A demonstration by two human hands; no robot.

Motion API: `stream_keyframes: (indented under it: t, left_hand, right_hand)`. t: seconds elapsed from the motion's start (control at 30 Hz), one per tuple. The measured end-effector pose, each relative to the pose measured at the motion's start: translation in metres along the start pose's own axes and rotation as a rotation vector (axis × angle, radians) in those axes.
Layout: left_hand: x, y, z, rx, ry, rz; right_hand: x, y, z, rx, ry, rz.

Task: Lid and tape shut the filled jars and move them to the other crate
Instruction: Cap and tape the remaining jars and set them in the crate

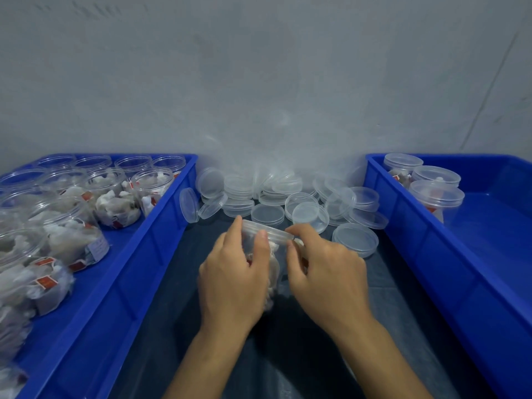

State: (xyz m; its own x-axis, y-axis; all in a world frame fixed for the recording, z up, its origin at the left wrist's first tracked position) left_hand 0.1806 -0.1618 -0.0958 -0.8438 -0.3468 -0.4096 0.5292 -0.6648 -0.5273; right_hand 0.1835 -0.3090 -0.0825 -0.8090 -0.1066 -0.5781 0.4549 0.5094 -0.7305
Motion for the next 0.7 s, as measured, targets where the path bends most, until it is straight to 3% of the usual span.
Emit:
stream_keyframes:
  t: [0.13,0.43,0.7]
  left_hand:
    - [0.005,0.004,0.005,0.023,-0.013,-0.059]
    - [-0.005,0.001,-0.007,0.161,-0.075,-0.051]
    - [-0.011,-0.002,-0.015,0.309,-0.085,-0.068]
  right_hand:
    - [0.004,0.001,-0.010,-0.020,0.014,0.080]
    - [-0.003,-0.008,-0.001,-0.153,0.047,-0.148]
    - [-0.007,-0.004,0.012,-0.240,0.087,-0.132]
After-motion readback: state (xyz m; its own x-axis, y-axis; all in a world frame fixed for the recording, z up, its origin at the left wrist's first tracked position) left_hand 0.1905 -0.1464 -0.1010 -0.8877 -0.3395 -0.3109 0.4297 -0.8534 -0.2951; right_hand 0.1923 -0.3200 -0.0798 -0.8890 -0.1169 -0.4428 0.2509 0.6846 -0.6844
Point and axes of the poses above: each hand's wrist, its own x-axis away from the middle knuckle, its own y-axis out of the palm, z = x × y, the point moved 1 cm from there along -x, towards the middle knuckle, and after that the axes turned 2 degrees about -y, right-handed, at the moved point
